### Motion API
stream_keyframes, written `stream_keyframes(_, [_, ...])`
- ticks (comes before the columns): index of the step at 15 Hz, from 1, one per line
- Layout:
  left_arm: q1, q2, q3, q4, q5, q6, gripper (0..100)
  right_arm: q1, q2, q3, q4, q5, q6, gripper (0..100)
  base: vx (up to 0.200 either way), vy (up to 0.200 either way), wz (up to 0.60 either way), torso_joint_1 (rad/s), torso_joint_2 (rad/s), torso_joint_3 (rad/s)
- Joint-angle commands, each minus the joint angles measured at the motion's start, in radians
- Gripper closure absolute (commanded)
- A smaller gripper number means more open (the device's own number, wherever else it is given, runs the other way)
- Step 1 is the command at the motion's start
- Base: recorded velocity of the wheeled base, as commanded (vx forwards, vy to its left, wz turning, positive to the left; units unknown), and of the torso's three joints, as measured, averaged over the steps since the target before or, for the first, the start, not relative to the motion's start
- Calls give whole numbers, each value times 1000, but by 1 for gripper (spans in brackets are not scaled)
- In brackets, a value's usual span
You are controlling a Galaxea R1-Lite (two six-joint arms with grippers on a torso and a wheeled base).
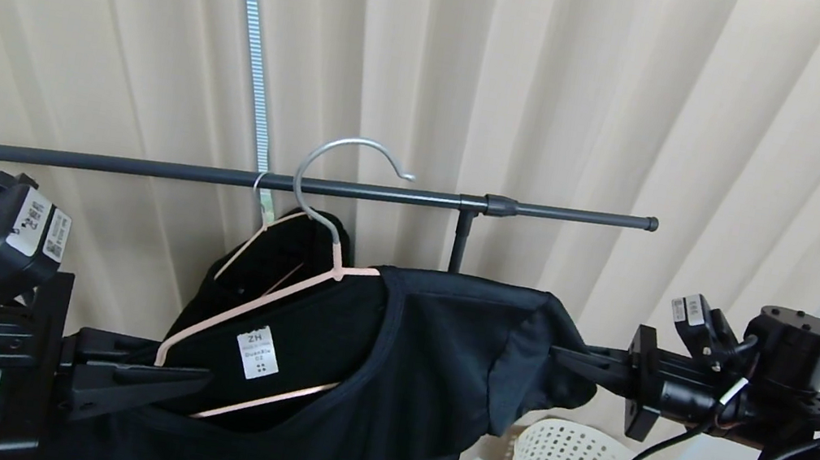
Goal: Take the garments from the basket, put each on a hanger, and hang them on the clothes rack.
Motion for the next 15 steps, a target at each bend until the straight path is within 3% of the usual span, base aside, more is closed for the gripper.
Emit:
stream_keyframes(1, [11, -12, 2, -1, -1, 1, 100, -38, 1, -14, 0, 0, 0, 100, 0, 0, 0, 0, 0, 0])
stream_keyframes(7, [40, -30, 34, 1, -1, 1, 100, -151, 36, -91, 4, 5, 7, 100, 0, 0, 0, 0, 0, 0])
stream_keyframes(15, [86, -32, 28, -2, -4, -8, 100, -174, 77, -121, 3, 2, 44, 100, 0, 0, 0, 0, 0, 0])
